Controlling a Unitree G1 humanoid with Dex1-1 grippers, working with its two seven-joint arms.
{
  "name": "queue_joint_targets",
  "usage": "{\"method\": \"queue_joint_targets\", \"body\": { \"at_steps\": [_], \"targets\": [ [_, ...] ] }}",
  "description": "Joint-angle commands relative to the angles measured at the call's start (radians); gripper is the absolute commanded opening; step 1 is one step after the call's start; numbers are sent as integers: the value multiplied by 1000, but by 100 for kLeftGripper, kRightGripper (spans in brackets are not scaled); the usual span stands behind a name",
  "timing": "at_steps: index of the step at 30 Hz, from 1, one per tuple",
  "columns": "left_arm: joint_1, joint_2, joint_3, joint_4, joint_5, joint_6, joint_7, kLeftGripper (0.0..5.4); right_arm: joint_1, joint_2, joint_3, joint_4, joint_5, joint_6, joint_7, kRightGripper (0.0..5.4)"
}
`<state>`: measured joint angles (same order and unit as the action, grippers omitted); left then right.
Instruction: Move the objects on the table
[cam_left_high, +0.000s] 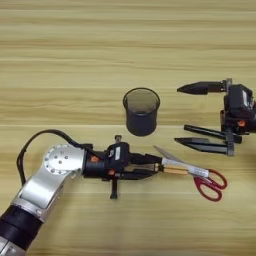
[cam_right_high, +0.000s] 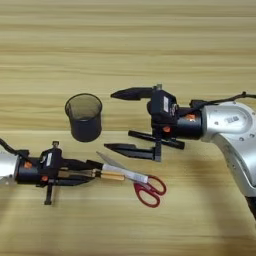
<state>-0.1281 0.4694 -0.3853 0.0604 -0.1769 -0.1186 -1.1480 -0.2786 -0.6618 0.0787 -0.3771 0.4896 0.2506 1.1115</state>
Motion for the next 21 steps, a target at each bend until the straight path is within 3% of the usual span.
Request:
{"method": "queue_joint_targets", "body": {
  "at_steps": [1, 6, 16, 21],
  "targets": [
    [11, 16, -11, 19, 25, 25, 1, 80, -35, 30, -32, 9, 20, 3, -47, 540],
    [21, 13, -28, 60, 73, 37, 33, 80, -71, 73, -54, 37, 14, -1, -121, 540],
    [19, -5, -48, 111, 94, 39, 46, 80, -93, 91, -63, 57, 14, -10, -144, 540],
    [16, -6, -48, 108, 92, 44, 42, 149, -96, 91, -61, 63, 14, -14, -139, 540]
  ]
}}
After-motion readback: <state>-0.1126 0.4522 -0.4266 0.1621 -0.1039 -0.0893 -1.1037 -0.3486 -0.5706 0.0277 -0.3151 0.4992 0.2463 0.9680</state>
